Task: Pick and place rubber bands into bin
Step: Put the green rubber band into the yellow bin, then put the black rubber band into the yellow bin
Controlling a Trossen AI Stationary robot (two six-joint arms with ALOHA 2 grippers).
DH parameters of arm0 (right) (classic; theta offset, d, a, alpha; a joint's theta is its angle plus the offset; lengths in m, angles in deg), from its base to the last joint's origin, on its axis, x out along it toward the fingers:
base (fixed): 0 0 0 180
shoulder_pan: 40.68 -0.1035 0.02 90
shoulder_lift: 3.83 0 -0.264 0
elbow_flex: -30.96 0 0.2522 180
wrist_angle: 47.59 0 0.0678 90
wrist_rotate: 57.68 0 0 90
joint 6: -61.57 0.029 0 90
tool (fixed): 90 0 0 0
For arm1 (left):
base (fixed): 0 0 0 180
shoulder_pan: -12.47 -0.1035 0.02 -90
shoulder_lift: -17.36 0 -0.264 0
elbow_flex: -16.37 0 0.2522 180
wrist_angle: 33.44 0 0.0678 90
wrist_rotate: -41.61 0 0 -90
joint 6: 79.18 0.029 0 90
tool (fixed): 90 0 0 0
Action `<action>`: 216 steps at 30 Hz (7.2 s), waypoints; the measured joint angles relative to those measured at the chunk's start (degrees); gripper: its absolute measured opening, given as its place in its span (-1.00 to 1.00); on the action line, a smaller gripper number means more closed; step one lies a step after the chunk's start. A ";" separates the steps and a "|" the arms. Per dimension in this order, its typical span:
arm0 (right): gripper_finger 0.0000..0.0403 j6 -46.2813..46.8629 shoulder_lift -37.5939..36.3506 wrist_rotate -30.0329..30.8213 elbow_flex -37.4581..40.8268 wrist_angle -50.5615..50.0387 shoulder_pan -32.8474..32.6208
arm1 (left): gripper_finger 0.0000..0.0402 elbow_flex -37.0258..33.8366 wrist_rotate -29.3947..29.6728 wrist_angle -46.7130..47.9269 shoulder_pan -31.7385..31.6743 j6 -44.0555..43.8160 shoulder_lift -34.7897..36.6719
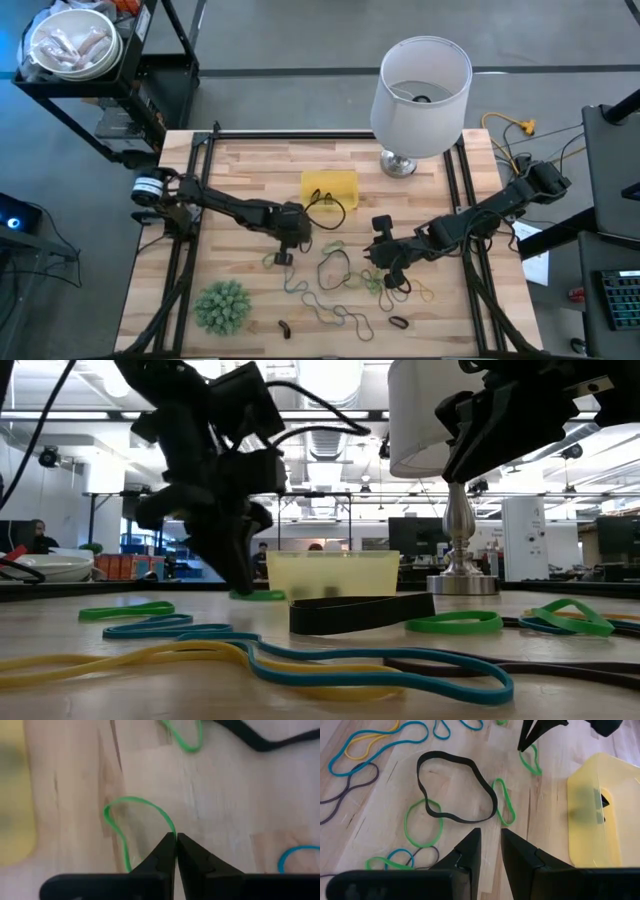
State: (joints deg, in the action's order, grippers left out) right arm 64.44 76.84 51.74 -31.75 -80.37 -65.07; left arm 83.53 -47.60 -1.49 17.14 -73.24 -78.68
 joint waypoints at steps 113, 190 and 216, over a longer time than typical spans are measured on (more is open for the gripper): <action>-0.65 -11.81 29.52 -12.47 -12.54 8.90 11.91 | -0.34 -17.03 13.14 -7.88 6.34 0.42 36.01; -0.96 -31.99 10.43 14.05 -12.69 12.74 11.16 | -0.34 -16.93 13.09 -8.72 6.34 0.46 36.07; -0.96 -34.95 10.40 18.01 -13.18 15.05 27.46 | -0.34 -16.93 13.09 -8.74 6.38 0.48 36.07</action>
State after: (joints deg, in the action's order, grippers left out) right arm 29.49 87.24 69.75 -44.93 -65.32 -37.60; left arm 66.60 -34.50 -10.22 23.52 -72.76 -42.60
